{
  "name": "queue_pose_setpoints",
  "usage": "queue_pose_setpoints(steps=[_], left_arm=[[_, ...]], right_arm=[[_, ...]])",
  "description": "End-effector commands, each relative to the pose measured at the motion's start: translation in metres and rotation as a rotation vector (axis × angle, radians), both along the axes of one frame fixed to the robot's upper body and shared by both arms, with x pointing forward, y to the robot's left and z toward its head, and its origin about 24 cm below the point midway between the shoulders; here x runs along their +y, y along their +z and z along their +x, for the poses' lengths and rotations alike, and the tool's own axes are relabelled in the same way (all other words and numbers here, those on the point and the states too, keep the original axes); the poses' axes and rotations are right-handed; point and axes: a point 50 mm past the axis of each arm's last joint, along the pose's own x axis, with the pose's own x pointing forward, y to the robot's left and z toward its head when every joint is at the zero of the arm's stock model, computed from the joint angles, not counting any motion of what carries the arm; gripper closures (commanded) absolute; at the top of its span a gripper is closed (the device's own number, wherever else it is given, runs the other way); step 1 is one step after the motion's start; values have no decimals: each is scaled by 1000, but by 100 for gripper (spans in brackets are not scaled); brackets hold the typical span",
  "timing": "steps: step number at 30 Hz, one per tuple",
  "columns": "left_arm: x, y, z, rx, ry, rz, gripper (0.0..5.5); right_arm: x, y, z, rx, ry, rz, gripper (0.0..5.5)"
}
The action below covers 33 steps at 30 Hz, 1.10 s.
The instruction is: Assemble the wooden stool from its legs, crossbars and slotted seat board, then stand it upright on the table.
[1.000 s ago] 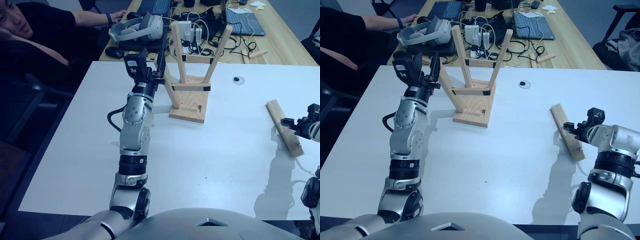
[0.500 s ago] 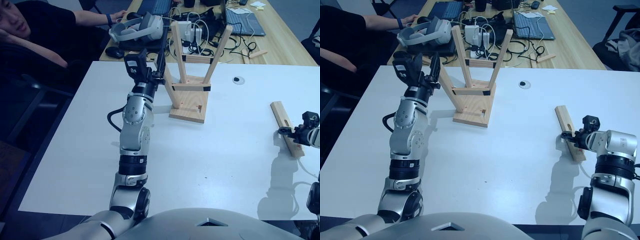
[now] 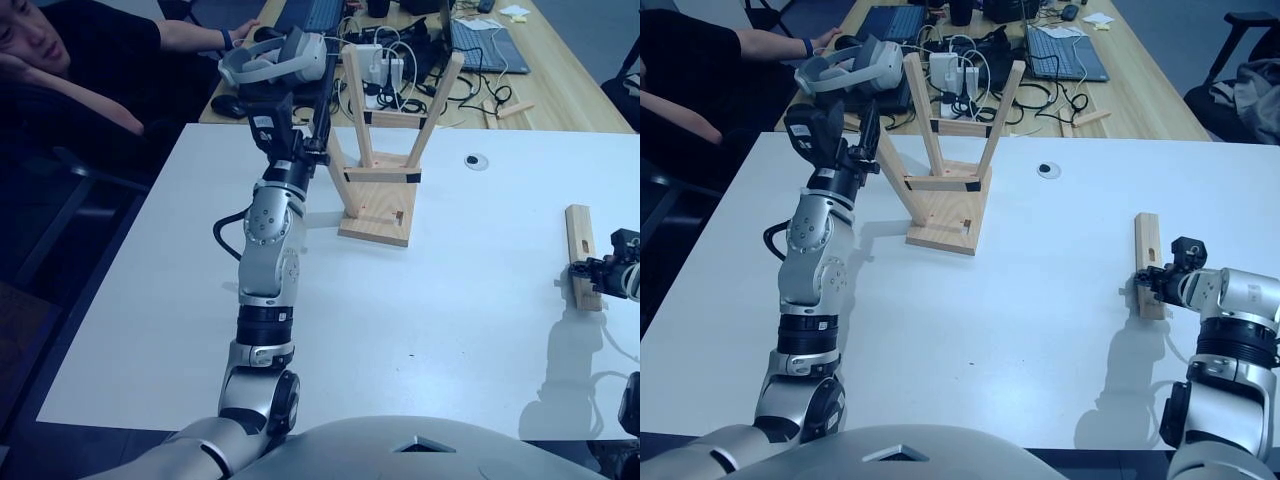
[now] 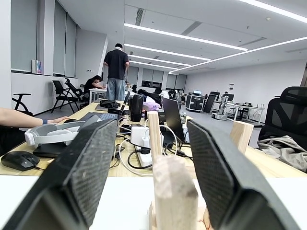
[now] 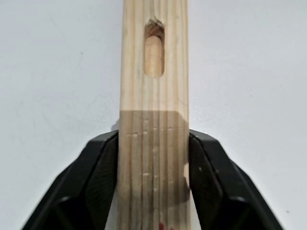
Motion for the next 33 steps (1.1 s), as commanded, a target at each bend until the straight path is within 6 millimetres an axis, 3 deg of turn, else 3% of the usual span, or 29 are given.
queue_pose_setpoints(steps=[1, 6, 11, 16, 18, 23, 28, 33], left_arm=[[0, 4, 1, -11, 7, -9, 284], [9, 9, 3, -28, 37, -6, 284], [23, 27, 10, -84, 79, -6, 284], [27, 44, 13, -131, 87, -17, 284], [26, 59, 15, -166, 57, -36, 284], [-9, 91, 5, -87, -472, -451, 284], [-30, 82, -18, 27, -767, -430, 284], [-51, 70, -37, 85, -877, -356, 284]], right_arm=[[22, -24, -3, -27, 45, 78, 347], [31, 0, 17, -238, 134, -62, 347], [42, 37, 40, -511, 210, -252, 347], [51, 68, 54, -729, 207, -340, 347], [64, 88, 60, -868, 268, -363, 347], [115, 144, 68, -1182, 521, -310, 348], [169, 181, 65, -1314, 846, -245, 348], [206, 190, 58, -1357, 992, -129, 348]])
